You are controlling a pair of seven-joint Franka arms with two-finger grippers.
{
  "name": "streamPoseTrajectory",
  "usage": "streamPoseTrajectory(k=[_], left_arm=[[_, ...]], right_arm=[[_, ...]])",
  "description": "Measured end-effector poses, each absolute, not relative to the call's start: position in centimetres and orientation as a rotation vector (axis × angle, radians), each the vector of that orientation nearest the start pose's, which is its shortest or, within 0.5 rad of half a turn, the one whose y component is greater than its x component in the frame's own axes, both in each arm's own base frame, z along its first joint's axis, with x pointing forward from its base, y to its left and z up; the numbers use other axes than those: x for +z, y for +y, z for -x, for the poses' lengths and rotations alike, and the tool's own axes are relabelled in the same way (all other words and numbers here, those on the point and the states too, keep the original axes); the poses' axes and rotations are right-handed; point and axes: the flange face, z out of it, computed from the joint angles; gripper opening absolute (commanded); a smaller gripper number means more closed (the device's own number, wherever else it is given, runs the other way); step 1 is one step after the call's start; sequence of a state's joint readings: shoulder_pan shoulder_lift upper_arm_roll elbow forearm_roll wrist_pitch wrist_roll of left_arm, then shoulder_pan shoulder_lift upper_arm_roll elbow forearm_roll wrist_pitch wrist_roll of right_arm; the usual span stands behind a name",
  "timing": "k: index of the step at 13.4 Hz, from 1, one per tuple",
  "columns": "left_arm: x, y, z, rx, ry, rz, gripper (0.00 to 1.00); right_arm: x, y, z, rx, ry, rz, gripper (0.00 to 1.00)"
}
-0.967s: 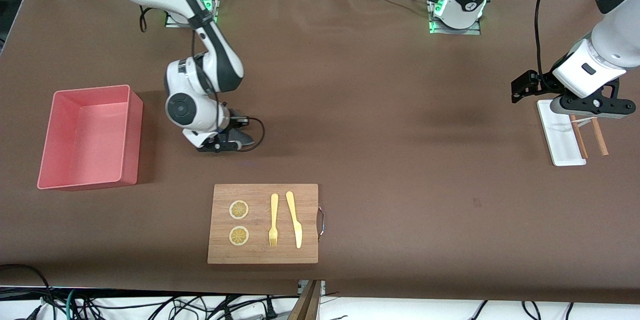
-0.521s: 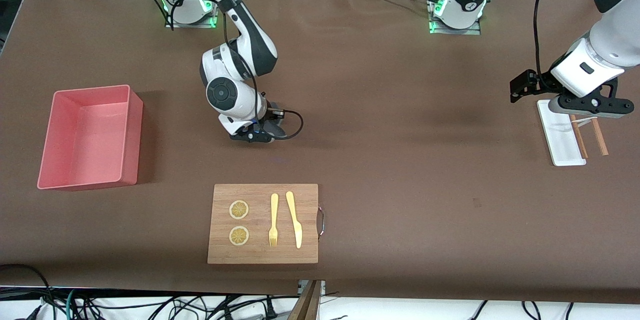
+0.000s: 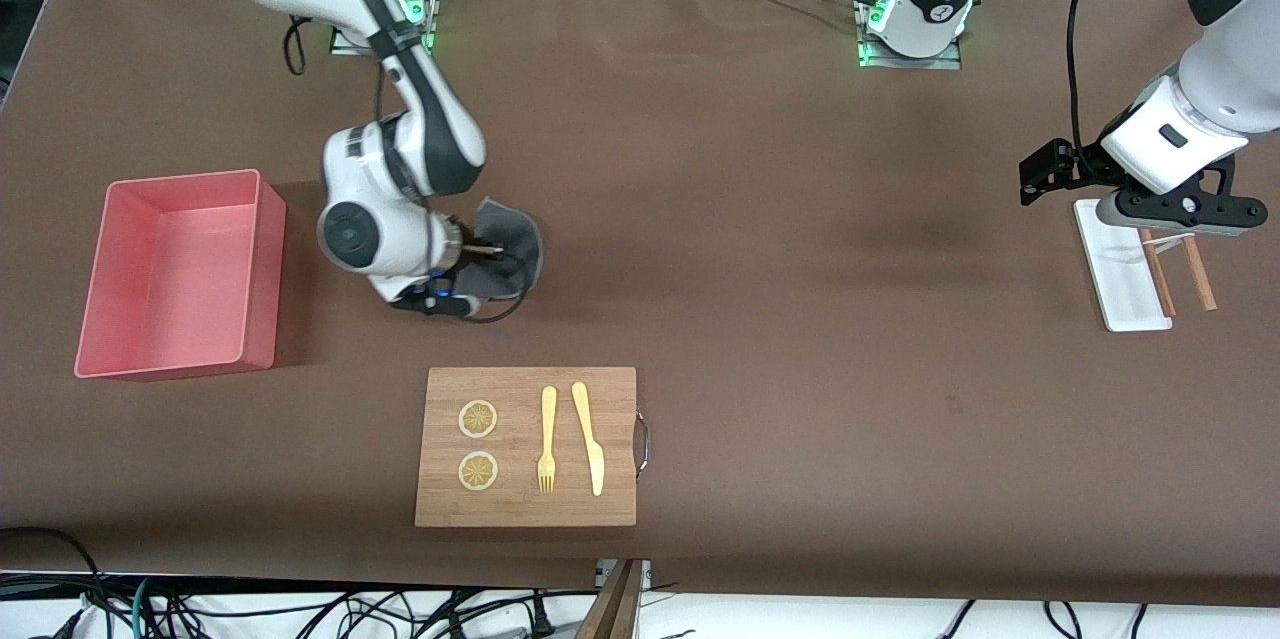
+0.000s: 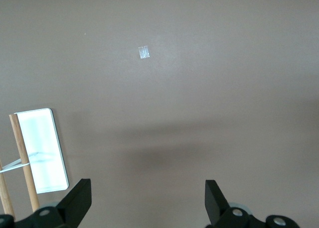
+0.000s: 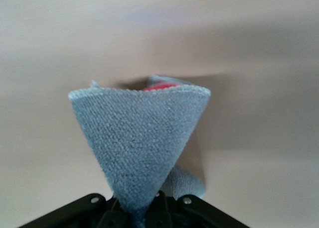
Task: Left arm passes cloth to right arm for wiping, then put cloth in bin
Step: 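Wipe the table surface with the cloth in the right gripper, then carry the cloth over the pink bin with the right gripper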
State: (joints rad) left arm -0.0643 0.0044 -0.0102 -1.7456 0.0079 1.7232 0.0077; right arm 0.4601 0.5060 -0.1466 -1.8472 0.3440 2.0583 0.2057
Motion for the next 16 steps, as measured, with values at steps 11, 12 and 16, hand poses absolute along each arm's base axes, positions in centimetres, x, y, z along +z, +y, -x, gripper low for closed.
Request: streamPoseTrajectory(k=[11,12,16], left_arm=[[55.5,-4.3,-56.1,0.028,0.136,3.130,1.00],[55.5,-4.3,-56.1,0.028,0.136,3.130,1.00],[55.6,-4.3,-56.1,0.024,0.137,3.130,1.00]], right_arm=[[25.4,-1.6,-59.4,0.526,-0.184,2.940,0.00],[27.1,-1.9,-59.8,0.560,-0.189,2.926,0.00],[35.4,-4.3,-61.1,0.659,-0.200,2.929,0.00]])
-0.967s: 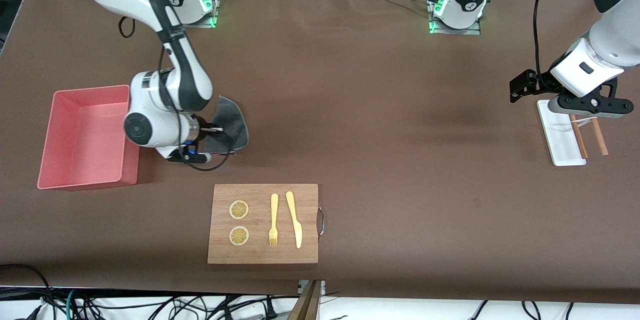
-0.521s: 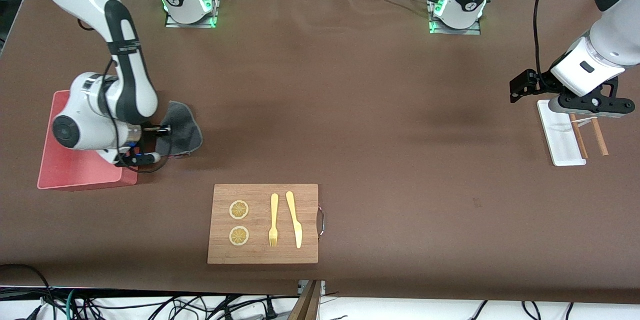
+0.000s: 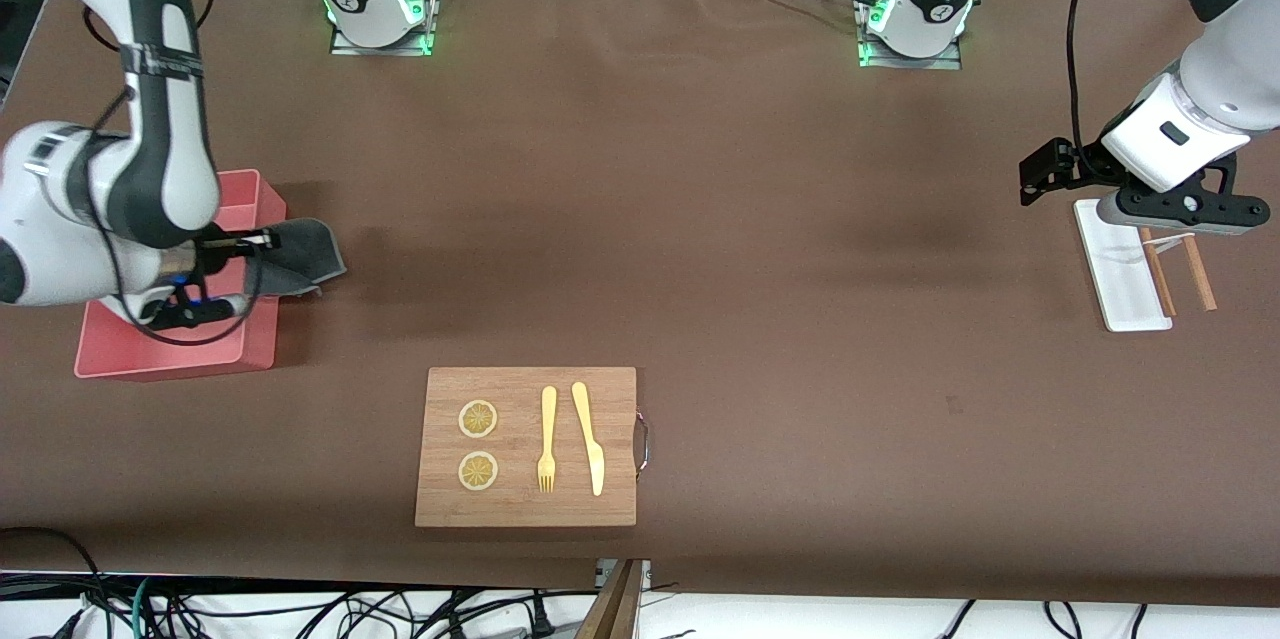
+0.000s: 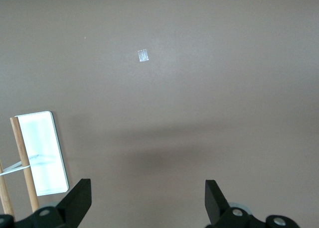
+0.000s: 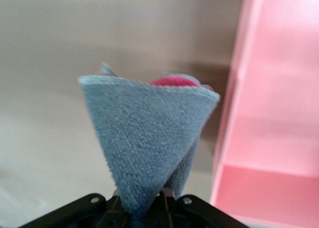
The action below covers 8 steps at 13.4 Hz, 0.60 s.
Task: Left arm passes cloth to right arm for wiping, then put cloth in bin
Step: 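Carry the cloth over the pink bin with the right gripper, then open the right gripper to drop the cloth into the bin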
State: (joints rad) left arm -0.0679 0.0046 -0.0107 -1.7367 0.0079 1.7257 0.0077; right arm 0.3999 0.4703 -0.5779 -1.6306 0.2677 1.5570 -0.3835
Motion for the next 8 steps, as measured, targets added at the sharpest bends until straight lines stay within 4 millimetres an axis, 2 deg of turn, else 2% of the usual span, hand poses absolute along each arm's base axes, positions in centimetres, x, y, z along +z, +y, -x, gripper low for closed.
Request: streamPoseTrajectory(k=[2,4,6,8], left_arm=[[55.7,-4.3,-56.1,0.023,0.137,3.130,1.00],[55.7,-4.4,-56.1,0.022,0.138,3.130,1.00],[55.7,-4.4,-56.1,0.022,0.138,3.130,1.00],[55.7,-4.4,-56.1,0.022,0.138,3.130,1.00]], right_arm=[[38.1,-7.0,-60.9,0.689,-0.210,2.958,0.00],[39.6,-10.1,-60.5,0.679,-0.203,2.986,0.00],[40.0,-13.1,-59.8,0.660,-0.217,2.991,0.00],[38.4,-15.0,-59.1,0.630,-0.217,3.005,0.00]])
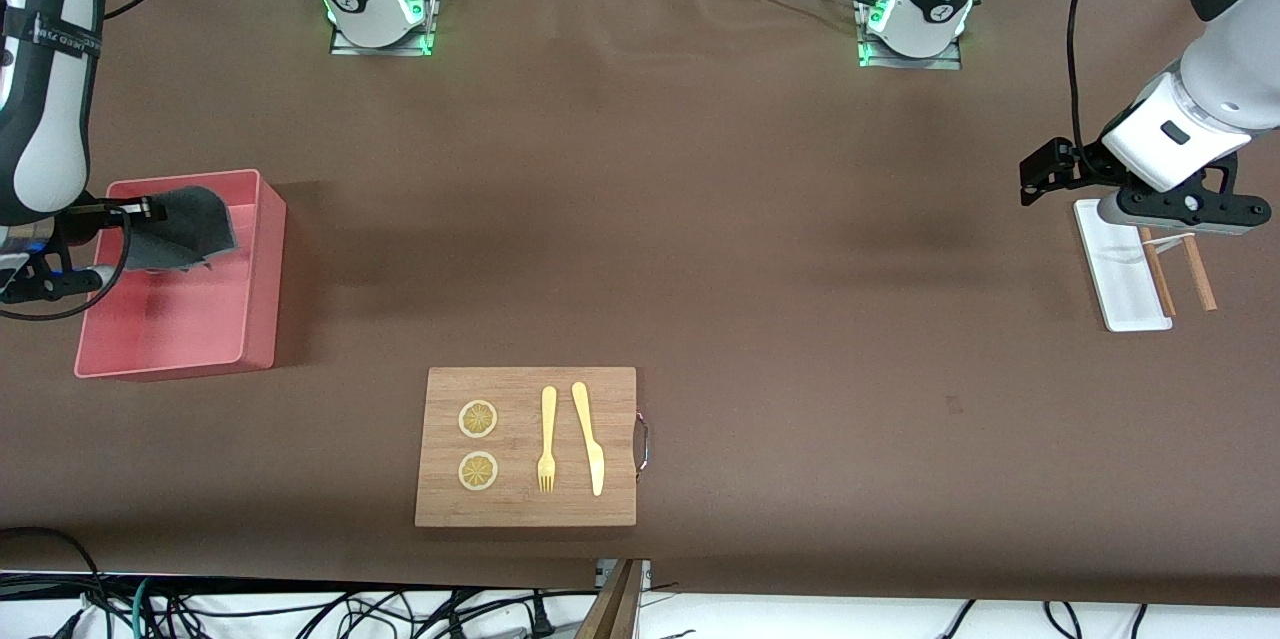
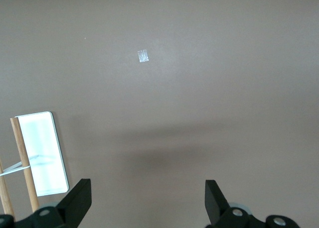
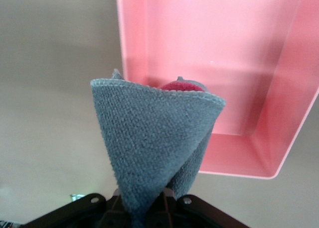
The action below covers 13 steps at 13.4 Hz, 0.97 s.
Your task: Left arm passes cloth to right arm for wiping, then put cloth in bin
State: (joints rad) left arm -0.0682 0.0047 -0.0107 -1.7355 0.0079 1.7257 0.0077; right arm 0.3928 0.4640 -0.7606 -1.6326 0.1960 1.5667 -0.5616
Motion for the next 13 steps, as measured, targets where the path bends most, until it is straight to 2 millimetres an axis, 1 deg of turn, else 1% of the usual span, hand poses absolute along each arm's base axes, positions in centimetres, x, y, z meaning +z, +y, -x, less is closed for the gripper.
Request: streamPoseTrajectory(k=[1,2,3,4,5,6,8,11,13], left_arm=[[55.7,-4.4,-56.1,0.022,0.137,3.130,1.00],[55.7,-4.3,-56.1,0.022,0.137,3.130,1.00],[55.7,-4.3,-56.1,0.022,0.135,3.130,1.00],[55.7,-4.3,-56.1,0.022,0.134,3.130,1.00],[55.7,-4.2,-56.1,0.023,0.134,3.130,1.00],[55.6,-4.2,-56.2,0.024,0.132,3.130,1.00],[55.5,-4.1,-56.2,0.026,0.130,3.130,1.00],[55.5,-4.0,-56.2,0.028,0.127,3.131,1.00],[55.5,-4.0,-56.2,0.029,0.126,3.131,1.00]], right_arm=[[37.1,-15.6,-58.7,0.614,-0.212,3.014,0.20],[35.8,-16.0,-58.3,0.611,-0.206,3.018,0.56],[35.1,-16.1,-57.9,0.614,-0.203,3.017,0.73],[34.9,-16.1,-57.9,0.613,-0.207,3.017,0.82],[35.4,-15.9,-58.0,0.599,-0.219,3.018,0.99],[36.2,-15.5,-58.2,0.580,-0.234,3.017,0.99],[39.3,-14.3,-58.7,0.568,-0.265,2.998,1.00],[45.1,-12.2,-59.3,0.575,-0.275,2.976,1.00],[49.3,-9.6,-59.5,0.551,-0.252,2.991,1.00]])
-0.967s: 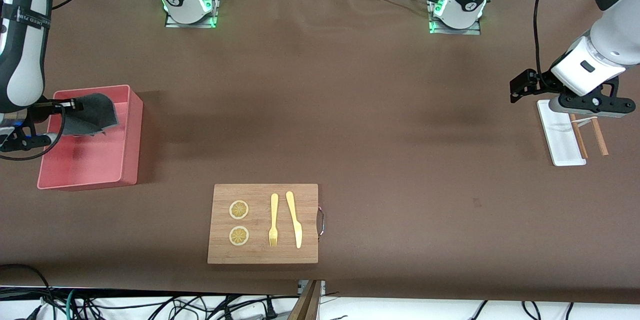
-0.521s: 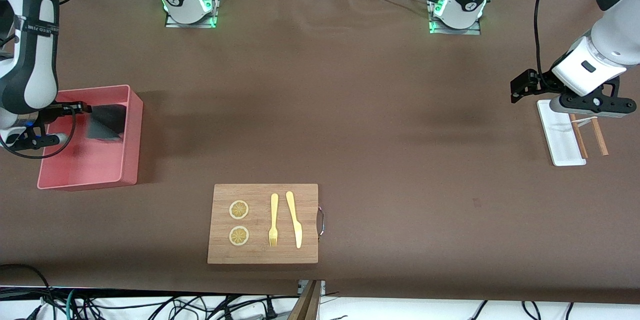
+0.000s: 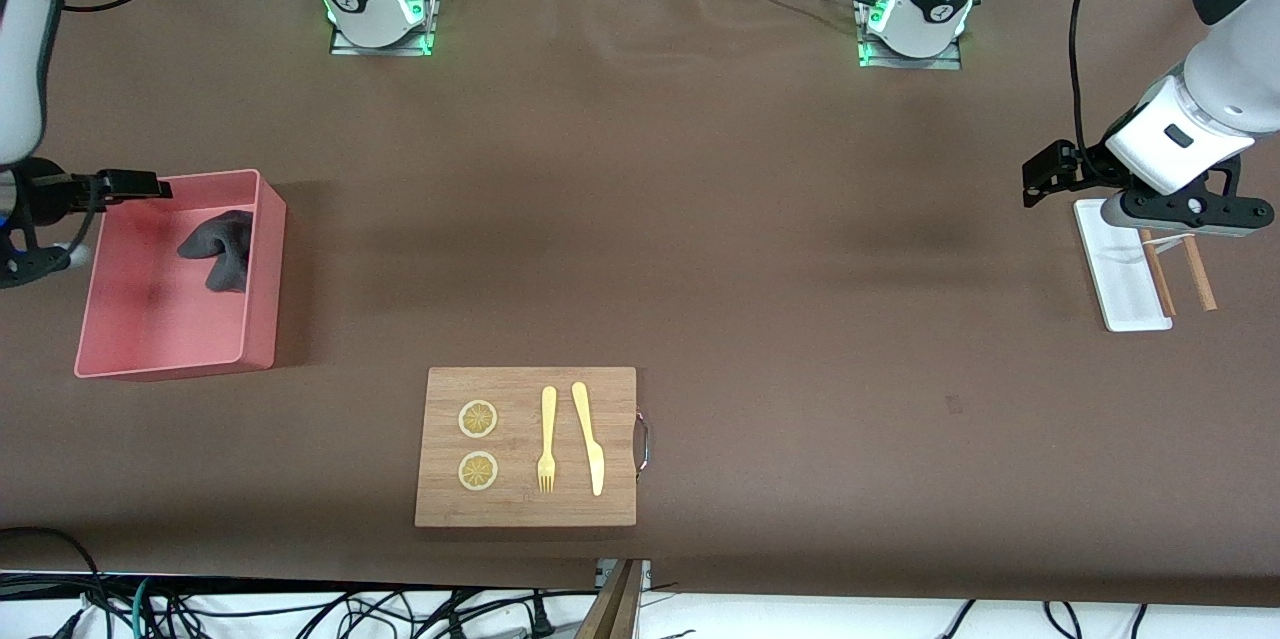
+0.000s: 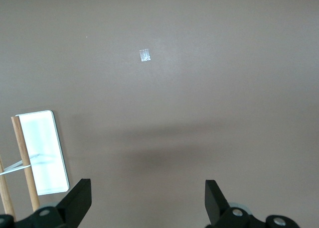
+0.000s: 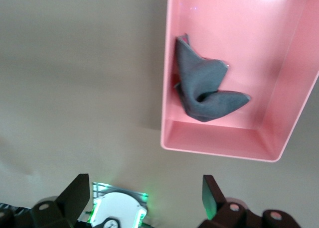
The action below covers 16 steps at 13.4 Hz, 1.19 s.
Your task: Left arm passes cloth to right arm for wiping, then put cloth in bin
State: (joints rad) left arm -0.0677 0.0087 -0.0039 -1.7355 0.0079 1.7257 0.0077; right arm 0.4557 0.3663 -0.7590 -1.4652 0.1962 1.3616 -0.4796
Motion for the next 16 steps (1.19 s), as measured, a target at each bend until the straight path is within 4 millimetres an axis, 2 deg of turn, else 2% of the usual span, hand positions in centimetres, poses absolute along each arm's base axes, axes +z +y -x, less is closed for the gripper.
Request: streamPoseTrajectory(k=[2,4,6,8,10,13,16], left_arm=[[55.4,-3.9,-56.2,0.029,0.125,3.131,1.00],[55.5,-3.9,-56.2,0.029,0.125,3.131,1.00],[55.5,-3.9,-56.3,0.029,0.125,3.131,1.00],[55.5,-3.9,-56.3,0.029,0.124,3.131,1.00],[55.5,-3.9,-56.3,0.029,0.124,3.131,1.00],[55.5,-3.9,-56.3,0.029,0.124,3.131,1.00],[55.5,-3.9,-56.3,0.029,0.124,3.131,1.00]], right_arm=[[53.2,-6.0,-59.1,0.497,-0.216,3.014,1.00],[57.3,-2.7,-57.6,0.450,-0.201,3.039,1.00],[60.5,-0.9,-55.6,0.420,-0.173,3.043,1.00],[62.6,-0.1,-54.0,0.396,-0.140,3.048,1.00],[62.8,1.3,-53.5,0.391,-0.125,3.063,1.00],[61.3,3.5,-53.9,0.392,-0.132,3.110,1.00],[60.6,2.9,-53.8,0.364,-0.133,3.125,1.00]])
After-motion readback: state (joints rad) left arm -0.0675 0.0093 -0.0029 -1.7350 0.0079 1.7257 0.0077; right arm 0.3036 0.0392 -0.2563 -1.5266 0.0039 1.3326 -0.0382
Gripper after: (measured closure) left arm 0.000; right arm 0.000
